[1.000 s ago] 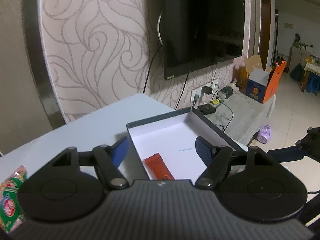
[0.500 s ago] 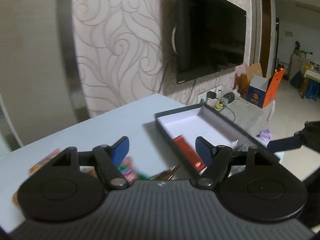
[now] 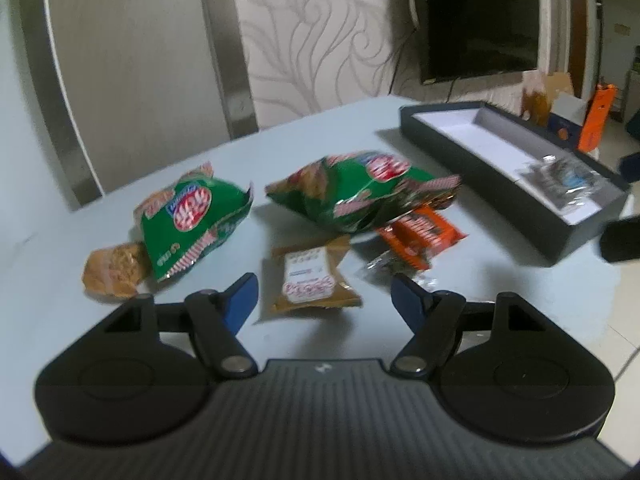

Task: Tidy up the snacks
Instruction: 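Move both grippers back toward the remaining snacks on the table, then grasp the brown cake packet with the left gripper while the right grasps the clear pink candy packet, then lift the cake packet and candy packet off the table with both grippers, then carry the cake packet and candy packet over the open box with both grippers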

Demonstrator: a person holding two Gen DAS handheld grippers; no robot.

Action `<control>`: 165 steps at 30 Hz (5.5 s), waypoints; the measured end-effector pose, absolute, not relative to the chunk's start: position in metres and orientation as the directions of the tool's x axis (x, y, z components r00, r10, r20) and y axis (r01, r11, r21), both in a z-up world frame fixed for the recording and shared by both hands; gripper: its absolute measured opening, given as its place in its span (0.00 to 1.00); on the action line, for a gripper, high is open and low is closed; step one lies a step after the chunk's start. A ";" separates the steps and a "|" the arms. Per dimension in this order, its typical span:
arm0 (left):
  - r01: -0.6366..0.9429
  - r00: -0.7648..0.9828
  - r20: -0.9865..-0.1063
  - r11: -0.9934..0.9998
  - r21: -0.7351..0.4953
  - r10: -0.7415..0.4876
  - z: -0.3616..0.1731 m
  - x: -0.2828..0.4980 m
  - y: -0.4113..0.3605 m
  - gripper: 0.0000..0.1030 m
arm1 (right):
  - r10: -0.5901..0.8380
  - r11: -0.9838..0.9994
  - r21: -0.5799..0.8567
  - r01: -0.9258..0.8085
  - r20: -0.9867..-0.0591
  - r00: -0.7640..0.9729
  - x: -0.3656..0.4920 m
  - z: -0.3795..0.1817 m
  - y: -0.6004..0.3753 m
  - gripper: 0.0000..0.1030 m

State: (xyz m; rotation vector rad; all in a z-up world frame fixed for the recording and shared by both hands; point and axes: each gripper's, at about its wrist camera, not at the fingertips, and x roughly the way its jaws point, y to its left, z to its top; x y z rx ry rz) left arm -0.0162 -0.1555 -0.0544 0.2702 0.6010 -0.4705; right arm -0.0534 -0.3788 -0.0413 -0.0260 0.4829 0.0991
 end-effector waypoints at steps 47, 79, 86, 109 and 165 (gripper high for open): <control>0.488 0.675 -0.650 0.872 0.039 -0.349 -0.067 0.000 -0.139 0.45 | 0.233 0.939 -0.068 -0.338 -0.599 0.766 0.017 -0.077 -0.331 0.23; 0.429 0.717 -0.626 0.902 0.049 -0.307 -0.055 -0.011 -0.127 0.36 | 0.276 0.939 -0.018 -0.342 -0.555 0.785 -0.010 -0.061 -0.331 0.23; 0.417 0.719 -0.630 0.907 0.055 -0.293 -0.055 -0.013 -0.123 0.36 | 0.292 0.934 -0.016 -0.358 -0.546 0.786 -0.011 -0.058 -0.327 0.23; 0.394 0.739 -0.615 0.917 0.064 -0.275 -0.041 -0.018 -0.116 0.36 | 0.339 0.921 0.013 -0.389 -0.520 0.784 -0.010 -0.055 -0.323 0.23; 0.643 0.668 -0.525 0.765 0.049 -0.528 0.008 0.032 -0.275 0.37 | 0.150 0.987 0.108 -0.117 -0.393 0.907 -0.019 -0.006 -0.444 0.23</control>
